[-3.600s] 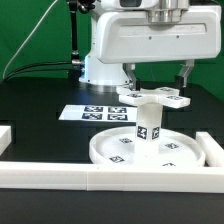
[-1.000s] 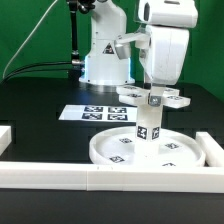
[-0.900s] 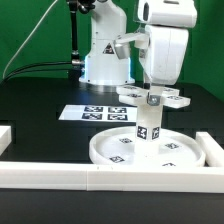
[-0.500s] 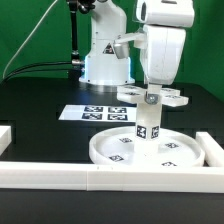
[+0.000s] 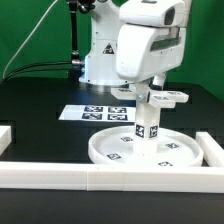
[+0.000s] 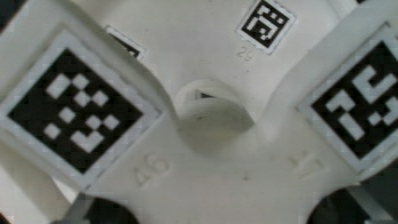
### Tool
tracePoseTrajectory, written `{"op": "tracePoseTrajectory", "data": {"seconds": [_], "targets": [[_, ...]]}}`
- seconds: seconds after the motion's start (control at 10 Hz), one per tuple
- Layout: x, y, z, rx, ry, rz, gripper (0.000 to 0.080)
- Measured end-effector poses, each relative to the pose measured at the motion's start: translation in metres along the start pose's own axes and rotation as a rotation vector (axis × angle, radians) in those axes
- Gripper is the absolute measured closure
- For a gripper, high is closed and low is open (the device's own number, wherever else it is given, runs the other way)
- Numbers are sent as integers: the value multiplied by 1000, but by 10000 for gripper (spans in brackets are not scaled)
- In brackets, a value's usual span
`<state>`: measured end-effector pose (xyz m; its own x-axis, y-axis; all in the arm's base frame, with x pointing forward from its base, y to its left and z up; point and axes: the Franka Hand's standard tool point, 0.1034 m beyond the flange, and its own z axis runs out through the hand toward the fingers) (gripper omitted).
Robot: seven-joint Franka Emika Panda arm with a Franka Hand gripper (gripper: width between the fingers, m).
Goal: Assemble round table
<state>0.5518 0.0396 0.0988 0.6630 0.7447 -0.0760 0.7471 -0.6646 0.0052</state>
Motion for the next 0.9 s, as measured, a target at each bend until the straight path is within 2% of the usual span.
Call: {"op": "tracePoseTrajectory", "data": {"seconds": [0.1,0.6,0.9], "targets": [[0,0,0,13,-15,125,354],[3,1,-1,9,-8,458,354],[1,-1,1,81,15,883,354]]}}
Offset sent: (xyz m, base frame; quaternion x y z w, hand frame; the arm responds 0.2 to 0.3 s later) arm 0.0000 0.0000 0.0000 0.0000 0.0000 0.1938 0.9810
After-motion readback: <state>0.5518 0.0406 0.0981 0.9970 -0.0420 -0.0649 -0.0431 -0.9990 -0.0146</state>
